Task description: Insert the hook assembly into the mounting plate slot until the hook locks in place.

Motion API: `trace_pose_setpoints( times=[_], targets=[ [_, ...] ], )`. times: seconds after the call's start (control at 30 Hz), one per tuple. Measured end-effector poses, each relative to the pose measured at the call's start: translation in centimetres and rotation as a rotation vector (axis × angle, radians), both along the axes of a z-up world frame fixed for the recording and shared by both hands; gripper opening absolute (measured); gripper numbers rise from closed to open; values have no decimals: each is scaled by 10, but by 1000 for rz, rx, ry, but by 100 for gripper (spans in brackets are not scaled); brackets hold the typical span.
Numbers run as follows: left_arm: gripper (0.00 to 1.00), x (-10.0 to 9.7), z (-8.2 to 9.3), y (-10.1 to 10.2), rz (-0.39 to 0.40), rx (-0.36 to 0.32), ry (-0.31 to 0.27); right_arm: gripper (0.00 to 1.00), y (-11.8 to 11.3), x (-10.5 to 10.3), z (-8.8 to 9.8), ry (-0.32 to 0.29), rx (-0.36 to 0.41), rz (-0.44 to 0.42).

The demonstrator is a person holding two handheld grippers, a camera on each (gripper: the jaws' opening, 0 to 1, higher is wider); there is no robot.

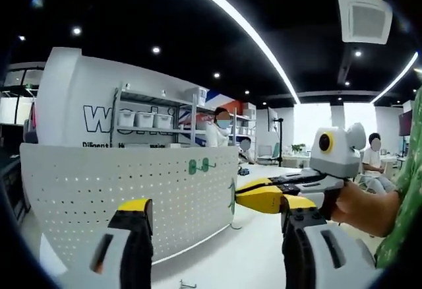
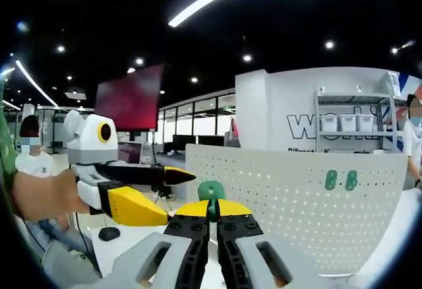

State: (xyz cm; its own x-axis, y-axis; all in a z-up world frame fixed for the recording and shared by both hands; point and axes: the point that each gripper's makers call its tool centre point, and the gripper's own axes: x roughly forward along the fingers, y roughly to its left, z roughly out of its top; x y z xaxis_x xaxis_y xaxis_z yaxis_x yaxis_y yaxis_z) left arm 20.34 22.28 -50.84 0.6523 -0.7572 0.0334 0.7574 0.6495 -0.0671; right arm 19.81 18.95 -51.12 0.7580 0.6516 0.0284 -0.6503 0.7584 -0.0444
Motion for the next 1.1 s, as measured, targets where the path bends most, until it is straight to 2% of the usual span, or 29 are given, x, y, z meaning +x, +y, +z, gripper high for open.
trace_pose_setpoints(
  times=[0.2, 0.63, 1.1],
  targets=[
    [100, 4, 1, 5, 30, -46, 16, 1, -4, 3, 0, 6, 10, -16],
    [100, 5, -6, 11, 35, -55, 24, 1, -14, 22, -3, 16, 17, -86],
    [100, 10, -18, 19, 32, -59, 47, 1, -43, 77, 7, -16, 29, -229]
  ],
)
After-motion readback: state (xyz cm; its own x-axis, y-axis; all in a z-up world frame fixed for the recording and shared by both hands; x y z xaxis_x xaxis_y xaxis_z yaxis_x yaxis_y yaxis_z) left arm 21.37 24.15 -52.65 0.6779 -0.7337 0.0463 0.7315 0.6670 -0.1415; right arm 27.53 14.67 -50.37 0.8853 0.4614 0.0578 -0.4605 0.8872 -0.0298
